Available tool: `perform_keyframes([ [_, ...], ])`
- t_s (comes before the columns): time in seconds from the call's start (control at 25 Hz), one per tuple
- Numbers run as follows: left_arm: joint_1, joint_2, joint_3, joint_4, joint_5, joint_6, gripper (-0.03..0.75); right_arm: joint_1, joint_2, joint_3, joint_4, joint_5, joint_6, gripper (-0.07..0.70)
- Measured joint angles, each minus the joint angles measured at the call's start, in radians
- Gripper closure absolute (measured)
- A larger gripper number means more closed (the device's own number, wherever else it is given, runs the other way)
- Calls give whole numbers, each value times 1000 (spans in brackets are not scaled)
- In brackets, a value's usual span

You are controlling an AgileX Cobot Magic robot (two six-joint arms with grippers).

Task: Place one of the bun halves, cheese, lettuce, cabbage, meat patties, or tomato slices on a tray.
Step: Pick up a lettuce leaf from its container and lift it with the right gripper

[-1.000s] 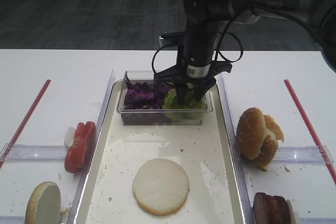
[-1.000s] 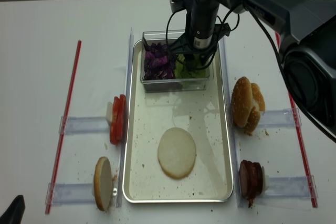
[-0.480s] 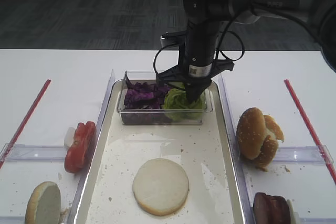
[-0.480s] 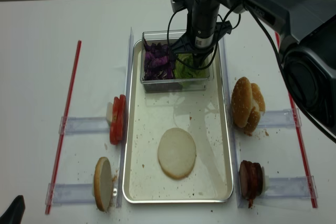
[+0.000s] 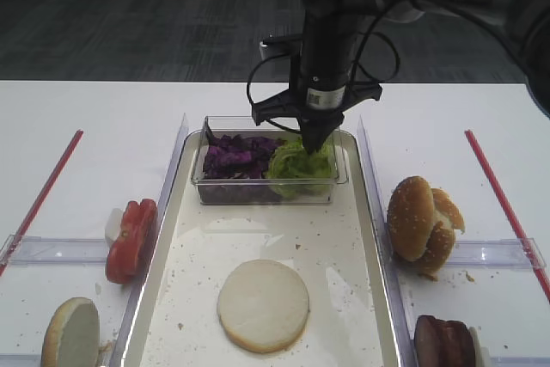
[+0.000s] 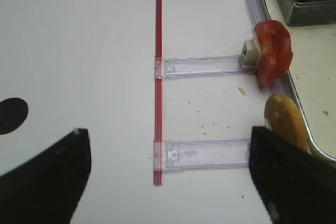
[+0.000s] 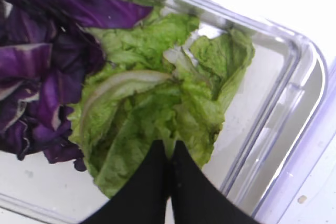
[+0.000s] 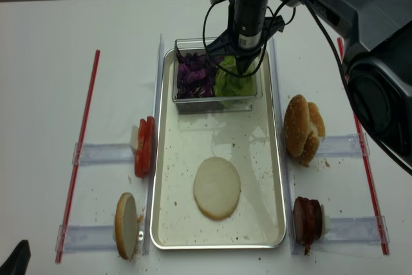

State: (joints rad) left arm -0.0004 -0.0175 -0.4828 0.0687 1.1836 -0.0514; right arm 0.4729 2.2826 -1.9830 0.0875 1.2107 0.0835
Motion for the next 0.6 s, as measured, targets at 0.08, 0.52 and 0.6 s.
perform_keyframes([
  [0.08,0,0,0,0,0,0,151,0,0,-43,4,12,0,586],
  [0.52,0,0,0,0,0,0,151,0,-10,-174,55,24,1,586],
  [0.6,0,0,0,0,0,0,151,0,-10,-174,59,26,1,586],
])
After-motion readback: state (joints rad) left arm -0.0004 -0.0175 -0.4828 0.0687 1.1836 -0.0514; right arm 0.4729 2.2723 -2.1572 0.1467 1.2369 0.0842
